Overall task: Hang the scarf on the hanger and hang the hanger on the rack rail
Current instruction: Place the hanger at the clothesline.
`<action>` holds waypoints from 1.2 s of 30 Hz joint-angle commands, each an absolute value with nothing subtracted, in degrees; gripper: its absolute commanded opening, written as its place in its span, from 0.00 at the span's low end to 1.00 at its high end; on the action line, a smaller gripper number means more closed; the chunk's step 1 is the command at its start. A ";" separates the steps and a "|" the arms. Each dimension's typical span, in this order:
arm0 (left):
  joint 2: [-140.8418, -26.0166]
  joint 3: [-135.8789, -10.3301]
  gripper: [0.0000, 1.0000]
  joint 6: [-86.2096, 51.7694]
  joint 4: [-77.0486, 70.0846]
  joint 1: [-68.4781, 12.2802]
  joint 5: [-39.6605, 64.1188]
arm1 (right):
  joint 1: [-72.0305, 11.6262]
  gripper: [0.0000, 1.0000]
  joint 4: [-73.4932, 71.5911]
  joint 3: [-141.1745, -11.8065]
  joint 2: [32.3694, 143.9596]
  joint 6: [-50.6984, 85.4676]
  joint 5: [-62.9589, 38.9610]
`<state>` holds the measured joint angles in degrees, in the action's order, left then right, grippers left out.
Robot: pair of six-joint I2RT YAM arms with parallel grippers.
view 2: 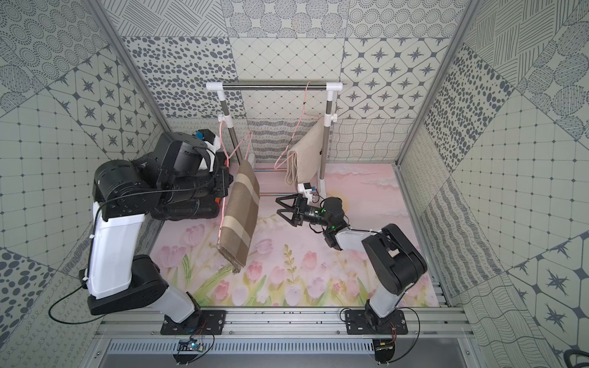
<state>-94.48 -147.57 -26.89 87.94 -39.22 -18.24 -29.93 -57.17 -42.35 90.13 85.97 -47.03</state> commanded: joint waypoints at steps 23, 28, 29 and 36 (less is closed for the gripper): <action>-112.48 -155.73 0.00 -17.39 54.57 -15.56 11.80 | -15.26 0.96 -4.98 -61.70 74.50 55.97 -53.14; -115.91 -156.63 0.00 -18.34 47.66 -12.19 17.41 | -15.04 0.95 -5.43 -65.93 79.56 55.20 -51.86; -117.02 -157.46 0.00 -18.37 46.31 -11.91 18.46 | -15.03 0.95 -5.78 -66.51 80.43 55.20 -51.59; -123.15 -160.57 0.00 -20.19 36.45 -10.40 24.71 | -14.68 0.94 -6.54 -70.82 85.91 55.11 -50.24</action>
<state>-120.75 -158.65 -19.64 55.09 -12.08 15.14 -15.07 -4.05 -68.49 84.68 56.12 -51.29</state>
